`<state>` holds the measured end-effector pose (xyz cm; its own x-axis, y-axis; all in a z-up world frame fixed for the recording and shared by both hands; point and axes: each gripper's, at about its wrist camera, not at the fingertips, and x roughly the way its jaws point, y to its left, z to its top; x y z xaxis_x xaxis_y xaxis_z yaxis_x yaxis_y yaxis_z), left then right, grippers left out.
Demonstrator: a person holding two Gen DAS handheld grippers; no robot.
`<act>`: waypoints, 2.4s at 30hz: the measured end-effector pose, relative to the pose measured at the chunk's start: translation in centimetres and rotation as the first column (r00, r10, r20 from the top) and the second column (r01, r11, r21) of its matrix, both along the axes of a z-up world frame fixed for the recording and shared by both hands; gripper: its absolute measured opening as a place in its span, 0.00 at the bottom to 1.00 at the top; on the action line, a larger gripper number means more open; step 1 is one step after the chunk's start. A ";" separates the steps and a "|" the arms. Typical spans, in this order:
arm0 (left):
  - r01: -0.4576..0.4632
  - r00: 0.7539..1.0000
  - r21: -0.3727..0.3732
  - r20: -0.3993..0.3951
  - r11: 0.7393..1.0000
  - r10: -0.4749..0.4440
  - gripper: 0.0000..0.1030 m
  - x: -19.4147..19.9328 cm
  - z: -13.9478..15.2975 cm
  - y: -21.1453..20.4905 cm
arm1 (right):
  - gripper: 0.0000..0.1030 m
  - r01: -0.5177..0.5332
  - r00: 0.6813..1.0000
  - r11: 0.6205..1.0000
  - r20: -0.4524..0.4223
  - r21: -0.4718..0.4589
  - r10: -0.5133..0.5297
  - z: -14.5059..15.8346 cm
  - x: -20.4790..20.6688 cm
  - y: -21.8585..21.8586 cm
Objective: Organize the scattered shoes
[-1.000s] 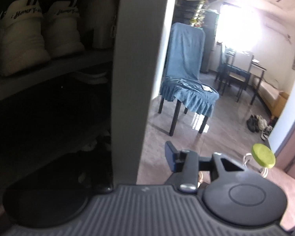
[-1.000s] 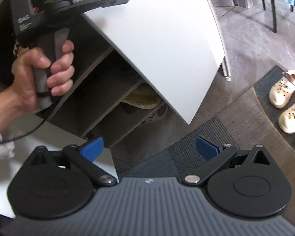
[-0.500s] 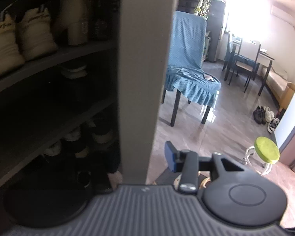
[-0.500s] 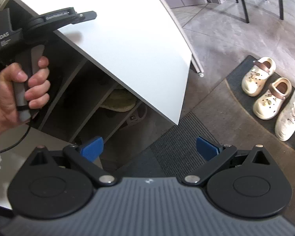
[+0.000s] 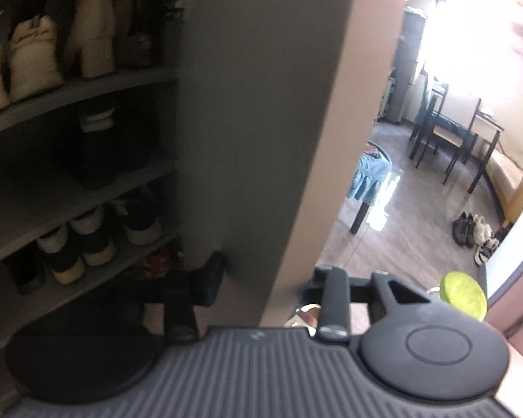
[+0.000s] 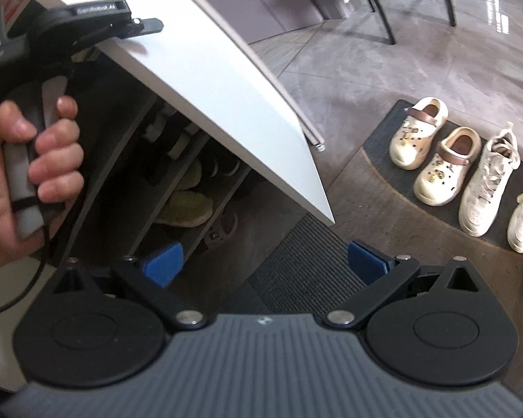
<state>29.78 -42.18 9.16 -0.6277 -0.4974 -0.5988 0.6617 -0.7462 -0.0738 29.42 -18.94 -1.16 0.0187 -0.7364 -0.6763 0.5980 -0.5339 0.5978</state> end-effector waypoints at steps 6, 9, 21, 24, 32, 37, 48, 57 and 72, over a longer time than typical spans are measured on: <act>-0.057 0.998 -0.001 0.005 0.998 0.057 0.47 -5.7 -0.9 2.3 | 1.00 0.090 0.996 0.996 -0.001 0.010 -0.090 -0.8 -1.2 3.7; -0.086 0.996 0.023 -0.008 0.996 0.086 0.50 -7.7 -1.1 2.4 | 1.00 0.136 0.991 0.990 -0.004 0.024 -0.136 -1.2 -1.7 5.5; -0.036 0.999 -0.035 0.028 0.999 0.037 0.64 -11.8 -0.6 3.1 | 1.00 0.270 0.963 0.962 -0.024 0.040 -0.269 -2.1 -3.3 10.2; -0.035 0.998 -0.042 0.042 0.999 0.037 0.66 -13.5 -0.5 3.5 | 1.00 0.293 0.956 0.955 -0.028 0.040 -0.292 -2.1 -3.4 10.5; -0.071 0.995 -0.054 0.066 0.996 0.074 0.70 -15.4 -0.5 4.3 | 1.00 0.370 0.928 0.929 -0.041 0.005 -0.370 -1.2 -4.0 11.4; -0.098 0.992 -0.060 0.068 0.993 0.102 0.74 -18.3 -0.9 5.0 | 1.00 0.399 0.916 0.917 -0.046 0.007 -0.399 -1.3 -4.3 12.8; -0.102 0.992 -0.122 0.063 0.987 0.110 0.85 -22.7 -1.2 5.4 | 1.00 0.449 0.893 0.892 -0.052 0.042 -0.447 -2.0 -3.2 15.9; -0.020 0.999 -0.113 0.044 0.993 0.026 0.85 -19.4 -0.8 6.3 | 1.00 0.458 0.888 0.888 -0.069 0.038 -0.455 -1.7 -3.6 16.2; 0.080 0.985 -0.020 0.153 0.997 -0.076 0.88 -3.2 -5.5 9.6 | 1.00 0.472 0.881 0.868 -0.062 0.151 -0.469 -0.8 -8.4 7.5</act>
<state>26.60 -32.55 3.63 -0.5678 -0.4672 -0.6777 0.6031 -0.7964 0.0437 21.06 -11.48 -1.99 -0.3202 -0.5382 -0.7796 0.2648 -0.8410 0.4718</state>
